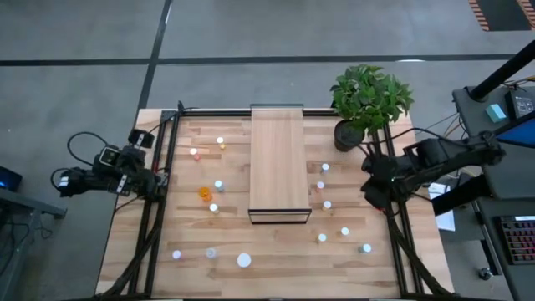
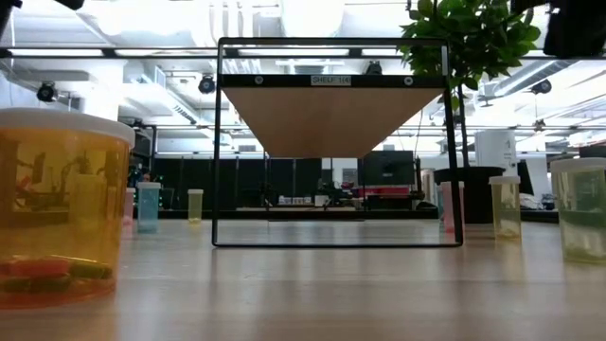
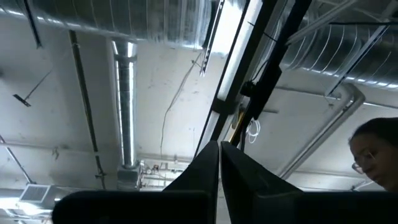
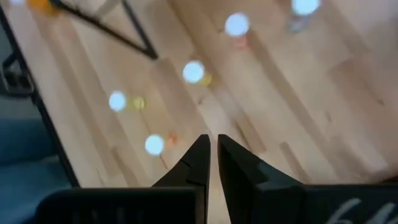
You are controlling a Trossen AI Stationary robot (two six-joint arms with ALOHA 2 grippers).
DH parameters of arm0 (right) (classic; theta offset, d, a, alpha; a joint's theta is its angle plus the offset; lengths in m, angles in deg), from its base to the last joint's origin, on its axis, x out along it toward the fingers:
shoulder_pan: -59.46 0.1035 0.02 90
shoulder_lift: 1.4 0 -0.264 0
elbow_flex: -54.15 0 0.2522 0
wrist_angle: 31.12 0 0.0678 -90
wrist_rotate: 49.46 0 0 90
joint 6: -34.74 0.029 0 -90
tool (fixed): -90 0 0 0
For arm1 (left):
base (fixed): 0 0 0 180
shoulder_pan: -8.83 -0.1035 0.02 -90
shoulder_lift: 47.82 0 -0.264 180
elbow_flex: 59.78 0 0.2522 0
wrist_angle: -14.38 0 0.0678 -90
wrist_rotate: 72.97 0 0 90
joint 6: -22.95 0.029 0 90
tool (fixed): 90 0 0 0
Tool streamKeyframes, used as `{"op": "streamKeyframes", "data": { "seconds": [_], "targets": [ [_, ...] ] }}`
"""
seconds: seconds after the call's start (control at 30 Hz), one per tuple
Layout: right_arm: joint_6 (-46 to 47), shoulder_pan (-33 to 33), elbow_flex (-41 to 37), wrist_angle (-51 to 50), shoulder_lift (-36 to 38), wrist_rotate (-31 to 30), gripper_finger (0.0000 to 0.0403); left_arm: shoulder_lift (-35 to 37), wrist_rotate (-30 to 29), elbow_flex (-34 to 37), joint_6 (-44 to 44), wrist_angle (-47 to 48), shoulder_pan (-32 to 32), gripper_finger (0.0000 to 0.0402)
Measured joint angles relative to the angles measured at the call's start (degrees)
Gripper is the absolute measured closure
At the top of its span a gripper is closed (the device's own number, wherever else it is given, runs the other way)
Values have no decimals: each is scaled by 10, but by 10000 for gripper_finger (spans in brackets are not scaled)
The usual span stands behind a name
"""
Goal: Pick and place medicine bottles onto shelf by color
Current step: Put the middle right yellow bottle on the shelf
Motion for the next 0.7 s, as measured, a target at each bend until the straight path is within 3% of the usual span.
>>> {"op": "streamKeyframes", "data": {
  "seconds": [0.13,0.33,0.47,0.7],
  "targets": [
    [-37,42,-35,61,11,0,380,-5,-23,-6,-2,0,0,402],
    [-104,93,-113,194,12,-92,380,-38,-96,-28,-2,1,0,402],
    [-160,94,-158,269,-5,-103,380,-71,-105,-53,-10,3,0,402],
    [-116,93,-204,413,-56,-89,380,-146,-139,-94,-64,6,0,402]
  ]
}}
